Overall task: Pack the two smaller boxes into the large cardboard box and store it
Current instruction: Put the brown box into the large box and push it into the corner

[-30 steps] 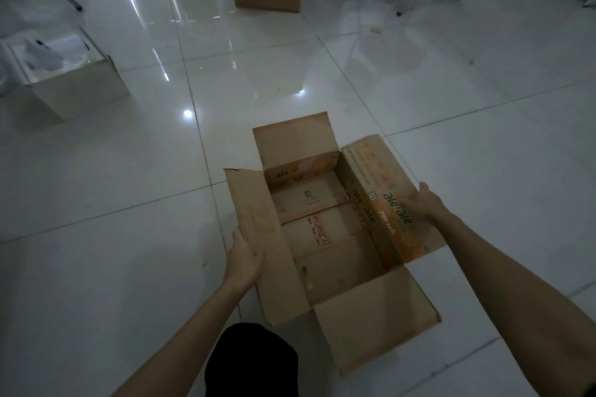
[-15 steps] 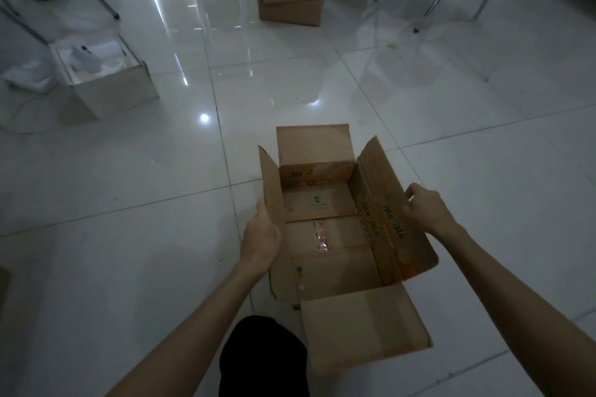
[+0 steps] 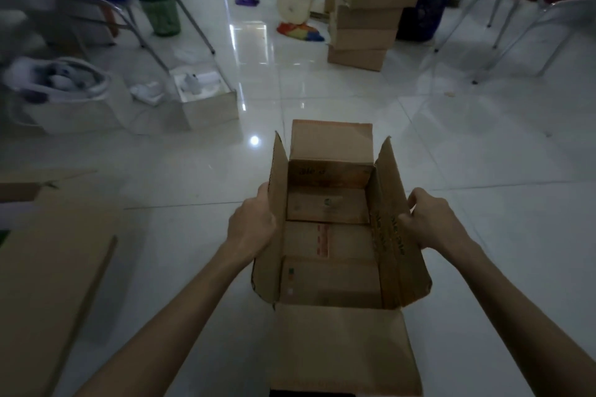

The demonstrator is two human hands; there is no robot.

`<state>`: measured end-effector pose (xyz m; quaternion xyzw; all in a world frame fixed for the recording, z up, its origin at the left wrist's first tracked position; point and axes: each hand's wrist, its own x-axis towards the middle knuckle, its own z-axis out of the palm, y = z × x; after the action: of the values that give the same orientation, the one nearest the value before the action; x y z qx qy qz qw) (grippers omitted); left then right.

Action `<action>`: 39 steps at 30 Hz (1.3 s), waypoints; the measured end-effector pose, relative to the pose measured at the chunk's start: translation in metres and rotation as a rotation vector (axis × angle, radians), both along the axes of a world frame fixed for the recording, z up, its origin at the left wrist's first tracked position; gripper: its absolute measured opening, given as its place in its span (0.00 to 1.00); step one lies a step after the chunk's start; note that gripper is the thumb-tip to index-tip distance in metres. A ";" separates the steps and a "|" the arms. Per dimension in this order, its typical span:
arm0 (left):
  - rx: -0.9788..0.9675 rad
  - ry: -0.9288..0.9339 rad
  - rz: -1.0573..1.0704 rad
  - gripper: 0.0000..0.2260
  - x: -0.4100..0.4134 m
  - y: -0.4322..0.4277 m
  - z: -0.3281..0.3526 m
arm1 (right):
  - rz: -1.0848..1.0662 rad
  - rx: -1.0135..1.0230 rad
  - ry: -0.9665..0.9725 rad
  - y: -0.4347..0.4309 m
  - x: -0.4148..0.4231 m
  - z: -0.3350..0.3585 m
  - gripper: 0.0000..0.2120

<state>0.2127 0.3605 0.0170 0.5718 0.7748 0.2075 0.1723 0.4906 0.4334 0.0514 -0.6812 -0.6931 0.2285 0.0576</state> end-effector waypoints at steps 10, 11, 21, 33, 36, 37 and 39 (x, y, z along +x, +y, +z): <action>0.046 0.056 0.111 0.22 -0.112 -0.090 0.039 | 0.176 0.002 0.099 -0.054 -0.109 0.043 0.07; 0.047 0.057 0.125 0.22 -0.123 -0.098 0.043 | 0.198 0.005 0.100 -0.059 -0.121 0.046 0.06; 0.142 0.045 0.237 0.20 -0.230 -0.181 0.091 | 0.373 0.055 0.154 -0.100 -0.238 0.097 0.07; 0.105 0.155 0.366 0.24 -0.374 -0.248 0.173 | 0.523 0.158 0.205 -0.141 -0.390 0.150 0.07; 0.071 0.162 0.418 0.23 -0.410 -0.258 0.189 | 0.533 0.127 0.224 -0.155 -0.426 0.160 0.07; 0.061 0.169 0.427 0.22 -0.420 -0.262 0.190 | 0.535 0.114 0.236 -0.161 -0.435 0.161 0.08; 0.021 0.157 0.447 0.21 -0.450 -0.269 0.194 | 0.535 0.070 0.265 -0.171 -0.461 0.163 0.09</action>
<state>-0.2369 0.0919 0.2113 0.4024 0.8908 0.2036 0.0553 0.0292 0.2622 0.2139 -0.4361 -0.8419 0.2987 0.1089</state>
